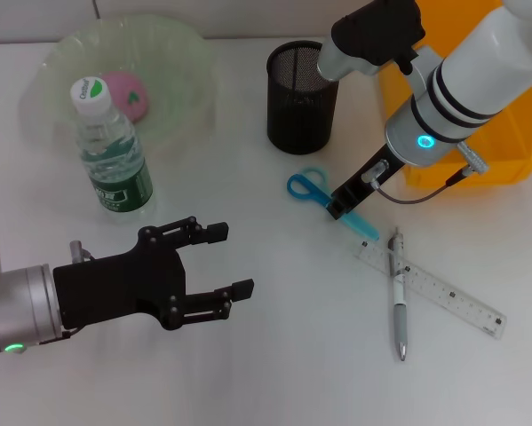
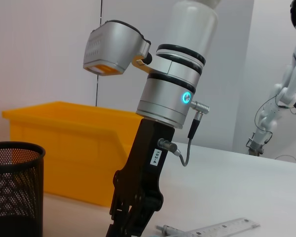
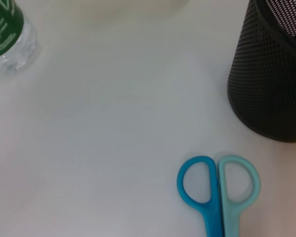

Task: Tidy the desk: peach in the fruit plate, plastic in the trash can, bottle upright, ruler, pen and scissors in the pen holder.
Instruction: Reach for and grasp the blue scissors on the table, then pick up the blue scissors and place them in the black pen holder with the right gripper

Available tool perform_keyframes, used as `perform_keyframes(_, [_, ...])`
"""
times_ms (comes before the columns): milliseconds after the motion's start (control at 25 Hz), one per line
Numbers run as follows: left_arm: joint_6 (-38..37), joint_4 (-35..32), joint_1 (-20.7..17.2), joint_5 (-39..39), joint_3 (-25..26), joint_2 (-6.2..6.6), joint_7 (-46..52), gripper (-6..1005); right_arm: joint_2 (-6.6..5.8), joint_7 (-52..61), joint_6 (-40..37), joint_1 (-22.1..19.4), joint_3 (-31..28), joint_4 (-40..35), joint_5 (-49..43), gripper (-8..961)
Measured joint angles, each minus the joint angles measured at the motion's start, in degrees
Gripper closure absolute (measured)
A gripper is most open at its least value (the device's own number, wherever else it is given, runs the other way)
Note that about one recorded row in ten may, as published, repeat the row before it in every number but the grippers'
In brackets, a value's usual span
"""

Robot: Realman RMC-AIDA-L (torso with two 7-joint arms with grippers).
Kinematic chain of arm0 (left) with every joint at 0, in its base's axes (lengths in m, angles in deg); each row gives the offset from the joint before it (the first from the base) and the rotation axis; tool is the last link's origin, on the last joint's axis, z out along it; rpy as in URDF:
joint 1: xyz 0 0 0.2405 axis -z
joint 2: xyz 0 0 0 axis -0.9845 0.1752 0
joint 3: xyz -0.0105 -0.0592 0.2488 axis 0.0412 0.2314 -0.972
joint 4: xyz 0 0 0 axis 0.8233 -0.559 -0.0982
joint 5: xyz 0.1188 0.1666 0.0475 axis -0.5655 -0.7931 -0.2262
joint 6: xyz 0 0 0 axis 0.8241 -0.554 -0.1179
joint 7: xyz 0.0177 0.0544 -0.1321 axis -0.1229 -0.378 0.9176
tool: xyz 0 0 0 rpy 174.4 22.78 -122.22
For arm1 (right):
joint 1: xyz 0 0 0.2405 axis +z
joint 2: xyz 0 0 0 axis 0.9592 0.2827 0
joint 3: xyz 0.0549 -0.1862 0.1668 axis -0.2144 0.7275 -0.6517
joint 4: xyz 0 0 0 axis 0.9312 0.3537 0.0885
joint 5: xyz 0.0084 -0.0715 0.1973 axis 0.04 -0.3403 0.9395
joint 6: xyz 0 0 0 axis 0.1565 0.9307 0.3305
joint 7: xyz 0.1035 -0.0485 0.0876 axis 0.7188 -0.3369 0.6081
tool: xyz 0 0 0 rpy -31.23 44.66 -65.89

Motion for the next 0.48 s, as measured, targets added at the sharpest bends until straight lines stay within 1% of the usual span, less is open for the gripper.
perform_keyframes(200, [0.00,0.00,0.11,0.08,0.00,0.00,-0.07,205,0.01,-1.24,-0.97,-0.83,0.03,-1.77,2.27,745])
perform_keyframes(320, [-0.01,0.00,0.11,0.09,0.00,0.00,-0.04,204,-0.28,-2.53,-3.31,-2.59,-0.35,-5.82,5.13,742])
perform_keyframes(480, [-0.01,0.00,0.11,0.09,0.00,0.00,-0.01,204,-0.38,-2.75,-5.81,-4.25,-0.86,-10.84,5.63,738])
